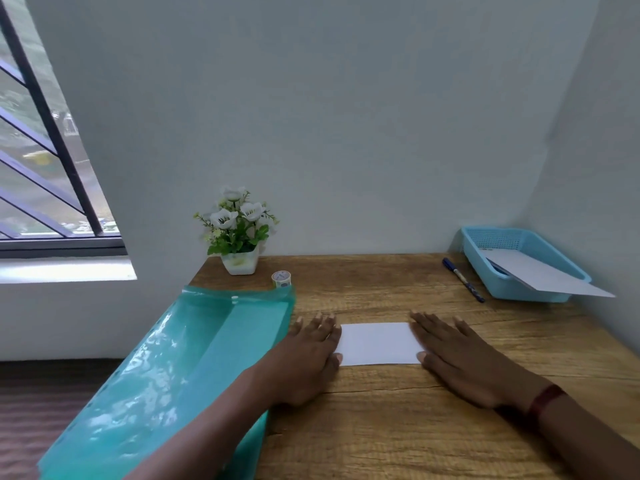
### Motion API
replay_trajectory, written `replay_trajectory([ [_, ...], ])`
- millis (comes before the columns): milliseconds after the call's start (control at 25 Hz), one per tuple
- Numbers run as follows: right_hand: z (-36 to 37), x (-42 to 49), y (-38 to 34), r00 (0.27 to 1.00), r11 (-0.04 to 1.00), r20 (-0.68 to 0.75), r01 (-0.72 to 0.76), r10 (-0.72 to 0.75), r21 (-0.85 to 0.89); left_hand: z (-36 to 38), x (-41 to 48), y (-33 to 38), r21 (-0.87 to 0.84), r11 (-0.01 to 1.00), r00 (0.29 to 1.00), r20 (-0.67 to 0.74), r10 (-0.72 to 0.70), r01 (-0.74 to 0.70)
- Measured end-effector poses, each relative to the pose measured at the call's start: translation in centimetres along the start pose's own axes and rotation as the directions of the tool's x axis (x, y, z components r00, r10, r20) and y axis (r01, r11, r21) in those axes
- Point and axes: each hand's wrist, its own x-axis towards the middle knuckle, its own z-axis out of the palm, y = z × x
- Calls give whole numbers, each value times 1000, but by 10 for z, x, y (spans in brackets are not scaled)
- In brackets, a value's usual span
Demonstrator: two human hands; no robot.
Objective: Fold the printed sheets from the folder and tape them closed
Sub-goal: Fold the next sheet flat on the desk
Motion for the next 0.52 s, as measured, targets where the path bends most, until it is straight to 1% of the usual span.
replay_trajectory([
  [80, 0, -2, -4, 1000, 1000, -10, -11, 11, -9, 3, -2, 2, 12, 1000, 999, -36, -6, 6],
  [200, 0, -3, -5, 999, 999, -26, -24, 23, -26, -1, -4, 5, 14, 1000, 999, -46, -3, 4],
  [320, -9, -4, -11, 995, 999, -85, -52, 52, 1, -11, -10, 8, -2, 1000, 991, -130, -5, 5],
  [440, -19, -5, -26, 993, 1000, -119, -12, 12, 3, -23, -18, 11, -22, 1000, 976, -220, -2, -3],
  [520, -26, -4, -38, 987, 999, -156, 43, -46, -26, -31, -26, 5, -37, 999, 962, -270, -22, 12],
])
